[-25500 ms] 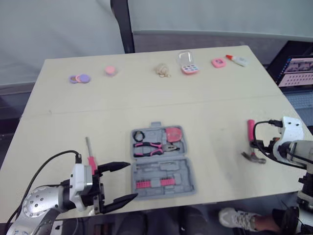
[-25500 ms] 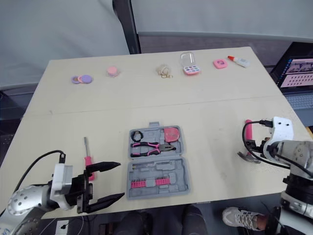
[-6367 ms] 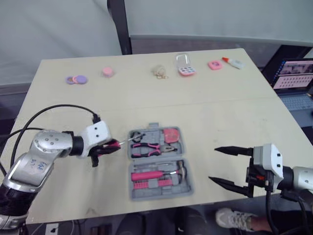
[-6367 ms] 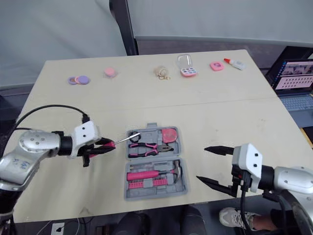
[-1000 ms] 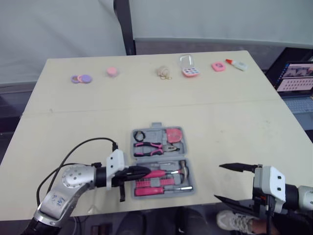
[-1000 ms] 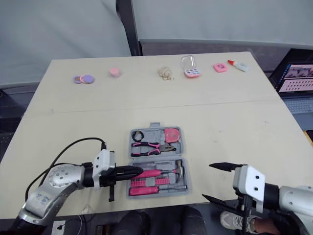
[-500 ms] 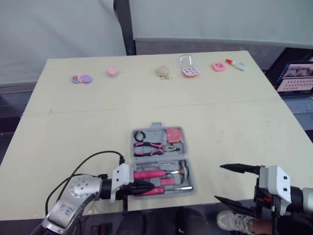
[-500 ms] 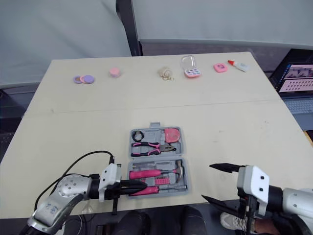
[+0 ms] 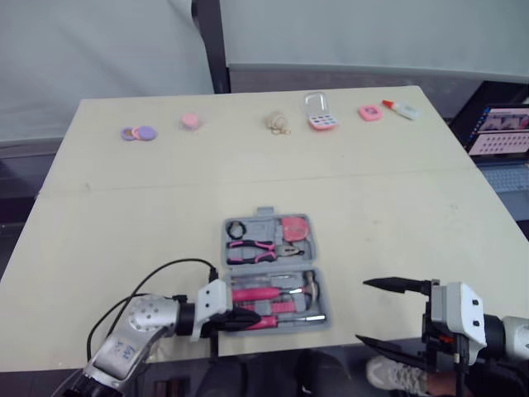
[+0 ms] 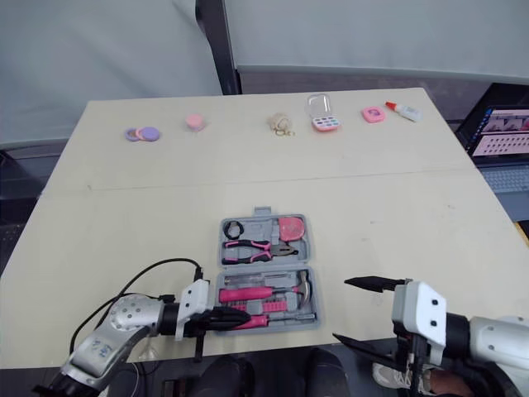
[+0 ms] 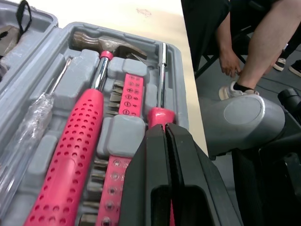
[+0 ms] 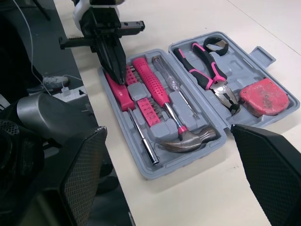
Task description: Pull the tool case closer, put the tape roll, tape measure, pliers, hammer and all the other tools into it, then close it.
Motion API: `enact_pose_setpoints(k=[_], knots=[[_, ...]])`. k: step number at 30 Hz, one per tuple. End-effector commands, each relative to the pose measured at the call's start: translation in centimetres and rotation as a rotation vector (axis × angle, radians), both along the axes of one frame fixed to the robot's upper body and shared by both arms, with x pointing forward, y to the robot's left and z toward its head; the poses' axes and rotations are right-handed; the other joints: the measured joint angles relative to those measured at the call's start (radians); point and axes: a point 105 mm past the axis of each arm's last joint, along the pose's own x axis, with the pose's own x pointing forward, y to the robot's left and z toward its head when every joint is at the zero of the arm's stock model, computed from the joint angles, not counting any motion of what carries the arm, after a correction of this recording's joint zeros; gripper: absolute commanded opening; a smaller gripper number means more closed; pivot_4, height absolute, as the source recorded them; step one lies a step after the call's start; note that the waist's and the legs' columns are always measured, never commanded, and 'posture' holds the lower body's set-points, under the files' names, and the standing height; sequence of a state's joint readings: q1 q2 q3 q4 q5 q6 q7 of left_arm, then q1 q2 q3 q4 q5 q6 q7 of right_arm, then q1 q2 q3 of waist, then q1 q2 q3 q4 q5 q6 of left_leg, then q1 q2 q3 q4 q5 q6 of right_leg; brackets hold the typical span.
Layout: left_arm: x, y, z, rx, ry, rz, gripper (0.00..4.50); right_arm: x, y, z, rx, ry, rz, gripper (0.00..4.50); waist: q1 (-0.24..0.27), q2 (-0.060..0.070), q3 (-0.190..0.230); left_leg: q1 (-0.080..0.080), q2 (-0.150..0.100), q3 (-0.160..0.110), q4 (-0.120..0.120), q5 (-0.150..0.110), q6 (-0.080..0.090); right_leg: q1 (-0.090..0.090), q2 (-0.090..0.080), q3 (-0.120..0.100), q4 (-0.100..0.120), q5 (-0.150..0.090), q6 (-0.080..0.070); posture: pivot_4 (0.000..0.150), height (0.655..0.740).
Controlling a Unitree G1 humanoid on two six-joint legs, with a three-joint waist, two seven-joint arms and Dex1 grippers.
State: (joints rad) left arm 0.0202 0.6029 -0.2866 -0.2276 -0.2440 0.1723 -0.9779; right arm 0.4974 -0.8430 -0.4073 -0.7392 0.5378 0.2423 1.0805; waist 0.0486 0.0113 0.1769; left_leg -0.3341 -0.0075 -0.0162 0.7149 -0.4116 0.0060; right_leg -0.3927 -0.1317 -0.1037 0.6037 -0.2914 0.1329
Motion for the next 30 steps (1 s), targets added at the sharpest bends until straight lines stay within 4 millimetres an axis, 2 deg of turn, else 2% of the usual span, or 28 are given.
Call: enact_pose_setpoints(k=[1,12,30], knots=[[-0.1,-0.7,0.2,0.003,-0.010,-0.027,0.10,-0.3,0.5,0.6,0.010,-0.030,0.027,4.50,0.001,0.000,0.000,0.000,0.000,0.000,0.000,0.000,0.000,0.000,0.000,0.000,0.000,0.000,0.000,0.150,0.7400],[-0.1,-1.7,0.0,0.038,0.007,-0.042,0.10,-0.4,0.5,0.6,0.018,-0.029,0.021,4.50,0.001,0.000,0.000,0.000,0.000,0.000,0.000,0.000,0.000,0.000,0.000,0.000,0.000,0.000,0.000,0.150,0.7400],[-0.9,-1.7,-1.7,0.146,0.033,-0.093,0.10,-0.5,-0.1,0.3,0.015,-0.028,-0.008,4.50,0.001,0.001,-0.001,0.000,0.000,0.000,0.000,0.000,0.000,0.000,0.000,0.000,0.000,0.000,0.000,0.150,0.7400]])
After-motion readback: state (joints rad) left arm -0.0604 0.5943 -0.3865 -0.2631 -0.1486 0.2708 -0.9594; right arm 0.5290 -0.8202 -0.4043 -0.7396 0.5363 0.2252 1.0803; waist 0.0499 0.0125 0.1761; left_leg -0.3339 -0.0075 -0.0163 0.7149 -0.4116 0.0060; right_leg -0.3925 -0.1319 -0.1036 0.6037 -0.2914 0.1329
